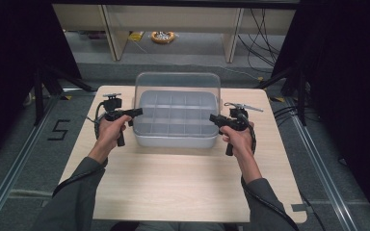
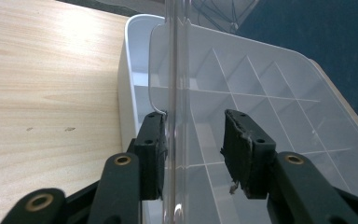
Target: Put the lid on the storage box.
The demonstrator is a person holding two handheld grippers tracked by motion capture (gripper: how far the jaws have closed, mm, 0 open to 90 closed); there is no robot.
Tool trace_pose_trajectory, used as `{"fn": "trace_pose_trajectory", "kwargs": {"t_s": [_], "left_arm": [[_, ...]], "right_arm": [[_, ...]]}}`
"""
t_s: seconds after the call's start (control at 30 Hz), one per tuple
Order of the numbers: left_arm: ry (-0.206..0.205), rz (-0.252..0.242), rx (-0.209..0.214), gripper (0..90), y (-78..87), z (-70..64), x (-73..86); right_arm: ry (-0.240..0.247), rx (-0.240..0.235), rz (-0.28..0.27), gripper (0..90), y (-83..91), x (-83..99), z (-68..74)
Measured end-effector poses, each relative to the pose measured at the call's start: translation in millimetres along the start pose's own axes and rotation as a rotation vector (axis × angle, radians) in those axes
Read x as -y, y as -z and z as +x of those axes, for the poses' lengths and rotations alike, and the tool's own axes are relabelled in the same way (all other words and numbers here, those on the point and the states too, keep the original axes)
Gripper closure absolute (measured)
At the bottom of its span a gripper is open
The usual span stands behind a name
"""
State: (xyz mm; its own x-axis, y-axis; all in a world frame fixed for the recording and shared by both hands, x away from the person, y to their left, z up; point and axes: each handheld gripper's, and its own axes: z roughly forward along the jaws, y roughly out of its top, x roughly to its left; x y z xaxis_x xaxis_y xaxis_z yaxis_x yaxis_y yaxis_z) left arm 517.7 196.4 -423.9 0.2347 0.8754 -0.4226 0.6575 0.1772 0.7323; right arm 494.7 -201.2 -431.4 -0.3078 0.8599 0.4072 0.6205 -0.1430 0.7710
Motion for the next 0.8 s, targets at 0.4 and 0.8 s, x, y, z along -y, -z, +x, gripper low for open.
{"fn": "trace_pose_trajectory", "kwargs": {"t_s": [0.4, 0.8], "left_arm": [[0.022, 0.000, 0.006, 58.7, 1.1, 1.3, 0.4], [0.045, 0.017, 0.000, 58.4, -6.5, 8.0, 5.5]], "right_arm": [[-0.038, -0.009, 0.006, 58.7, 1.1, -3.6, 4.5], [-0.047, -0.002, 0.020, 57.3, -6.1, 2.3, 2.5]]}}
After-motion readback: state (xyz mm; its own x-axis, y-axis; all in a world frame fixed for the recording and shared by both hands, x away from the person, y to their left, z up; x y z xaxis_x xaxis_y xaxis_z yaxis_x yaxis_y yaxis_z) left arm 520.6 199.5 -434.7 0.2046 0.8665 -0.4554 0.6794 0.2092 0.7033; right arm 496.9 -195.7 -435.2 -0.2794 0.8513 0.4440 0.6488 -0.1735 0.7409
